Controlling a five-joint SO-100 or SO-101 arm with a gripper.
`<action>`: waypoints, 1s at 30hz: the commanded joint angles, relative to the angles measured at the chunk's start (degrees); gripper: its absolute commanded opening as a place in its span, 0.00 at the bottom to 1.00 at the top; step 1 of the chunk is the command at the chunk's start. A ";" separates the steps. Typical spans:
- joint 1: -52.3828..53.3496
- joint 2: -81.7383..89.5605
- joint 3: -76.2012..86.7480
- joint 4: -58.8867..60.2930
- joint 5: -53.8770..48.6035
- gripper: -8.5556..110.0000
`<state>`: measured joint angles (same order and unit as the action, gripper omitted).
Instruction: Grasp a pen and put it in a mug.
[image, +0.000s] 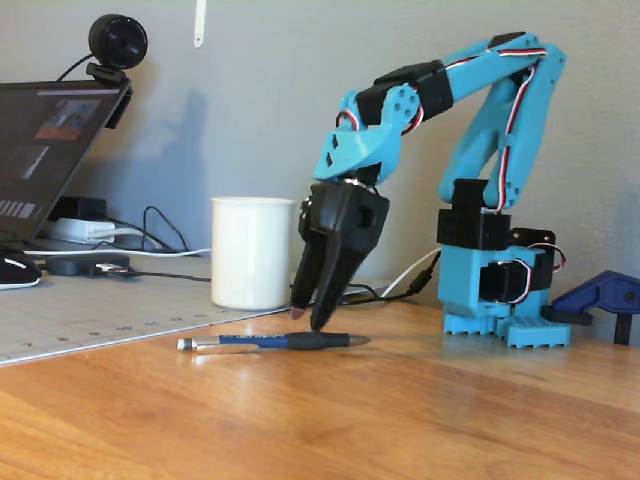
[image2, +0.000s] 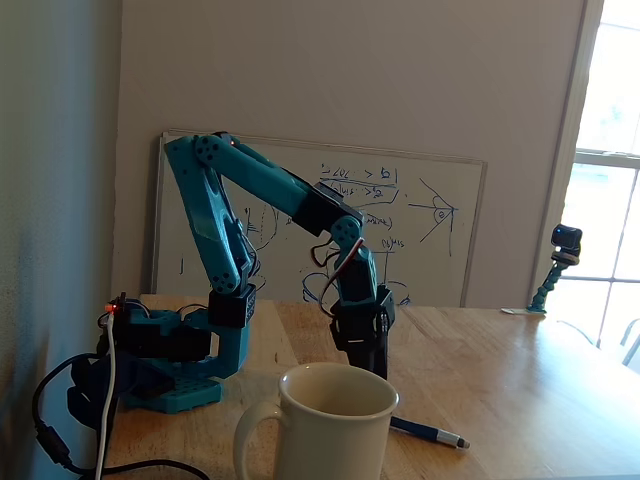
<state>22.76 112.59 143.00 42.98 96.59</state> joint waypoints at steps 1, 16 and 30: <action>-0.53 -2.90 -4.83 -1.23 0.00 0.28; 0.18 -7.38 -6.59 -1.23 -0.18 0.08; 0.35 10.72 -3.16 -1.23 -1.32 0.08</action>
<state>22.85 113.47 140.36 42.89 96.59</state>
